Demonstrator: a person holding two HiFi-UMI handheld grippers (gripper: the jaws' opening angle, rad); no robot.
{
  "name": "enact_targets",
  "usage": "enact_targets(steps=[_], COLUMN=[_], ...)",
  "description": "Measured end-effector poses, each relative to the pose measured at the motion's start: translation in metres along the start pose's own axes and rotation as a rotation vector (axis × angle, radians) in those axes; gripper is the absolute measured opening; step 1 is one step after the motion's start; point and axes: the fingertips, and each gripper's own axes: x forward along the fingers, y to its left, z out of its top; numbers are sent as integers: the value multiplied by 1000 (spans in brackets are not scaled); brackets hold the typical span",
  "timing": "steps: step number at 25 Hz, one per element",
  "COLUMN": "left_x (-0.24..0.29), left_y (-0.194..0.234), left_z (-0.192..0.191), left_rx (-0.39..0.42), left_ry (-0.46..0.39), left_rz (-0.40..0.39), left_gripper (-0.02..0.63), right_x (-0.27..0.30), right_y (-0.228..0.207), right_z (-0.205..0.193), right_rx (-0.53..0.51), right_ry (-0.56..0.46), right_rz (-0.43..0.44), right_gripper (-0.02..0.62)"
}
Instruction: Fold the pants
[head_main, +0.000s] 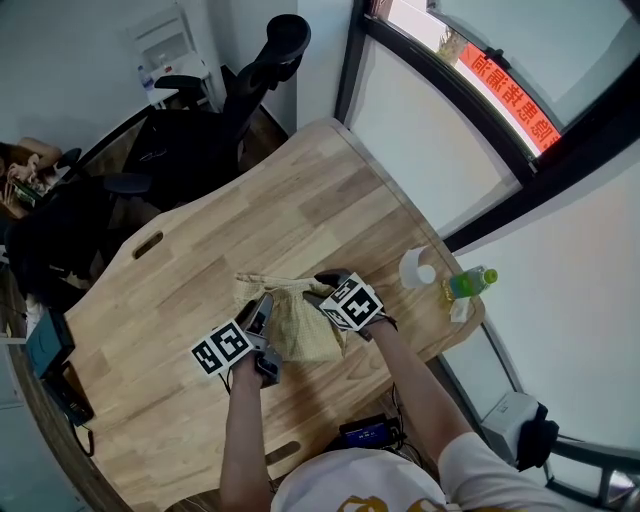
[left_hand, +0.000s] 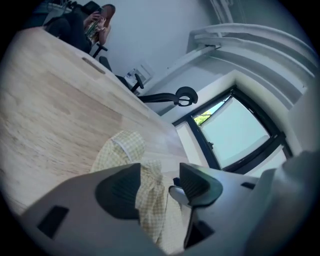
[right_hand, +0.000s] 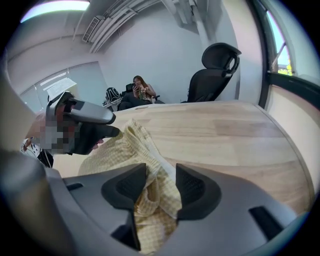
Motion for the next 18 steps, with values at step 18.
enact_targets(steps=[18], left_x=[-60], left_y=[-65], left_z=[9], left_rx=[616], left_ry=[-164], left_rz=[55], left_gripper=[8], right_x=[-114], right_y=[26], right_z=[22], right_rx=[179], right_ry=[-387], right_rz=[-239], right_gripper=[11])
